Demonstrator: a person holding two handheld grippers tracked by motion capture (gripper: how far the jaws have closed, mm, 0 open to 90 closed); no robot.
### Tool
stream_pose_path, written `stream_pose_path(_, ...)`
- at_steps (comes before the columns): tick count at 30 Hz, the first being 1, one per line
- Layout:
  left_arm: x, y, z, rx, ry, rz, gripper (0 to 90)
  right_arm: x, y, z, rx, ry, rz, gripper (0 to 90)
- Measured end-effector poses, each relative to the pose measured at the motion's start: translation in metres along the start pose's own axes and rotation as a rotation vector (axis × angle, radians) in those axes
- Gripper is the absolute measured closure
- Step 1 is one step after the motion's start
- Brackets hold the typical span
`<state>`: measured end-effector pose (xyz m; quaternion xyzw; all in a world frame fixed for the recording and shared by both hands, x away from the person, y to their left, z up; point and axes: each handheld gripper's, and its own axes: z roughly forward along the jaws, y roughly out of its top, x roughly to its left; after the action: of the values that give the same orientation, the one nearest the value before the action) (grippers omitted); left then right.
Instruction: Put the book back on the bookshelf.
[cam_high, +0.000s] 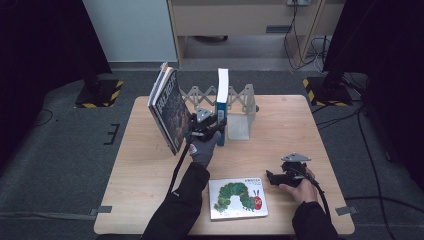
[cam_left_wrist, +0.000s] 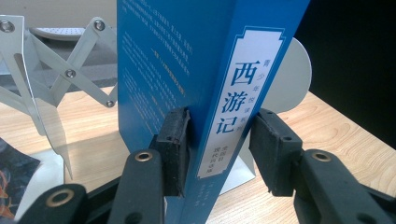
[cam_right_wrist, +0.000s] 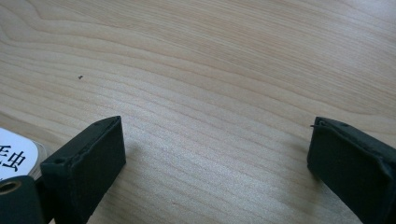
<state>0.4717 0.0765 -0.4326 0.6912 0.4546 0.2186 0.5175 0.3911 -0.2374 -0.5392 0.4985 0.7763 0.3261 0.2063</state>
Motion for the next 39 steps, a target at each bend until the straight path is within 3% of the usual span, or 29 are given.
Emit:
stream_pose_path(6, 0.002, -0.005, 0.0, -0.033, -0.009, 0.016, 56.6, 0.0, 0.0, 0.0, 0.0, 0.0, -0.001, 4.7)
stream_pose_path(12, 0.003, -0.009, -0.003, -0.031, -0.013, 0.04, 56.7, 0.0, 0.0, 0.0, -0.001, 0.0, -0.001, 4.6)
stream_pose_path(22, 0.005, -0.007, -0.011, -0.042, -0.016, 0.034, 65.3, 0.0, 0.0, 0.0, 0.0, 0.001, -0.001, 4.6)
stream_pose_path(25, 0.003, -0.006, -0.011, -0.043, -0.01, 0.05, 66.7, 0.0, 0.0, 0.0, 0.0, 0.0, -0.002, 4.6)
stream_pose_path(39, 0.001, -0.004, -0.009, -0.046, -0.015, 0.044, 64.3, 0.0, 0.0, 0.0, 0.0, 0.0, 0.0, 4.6)
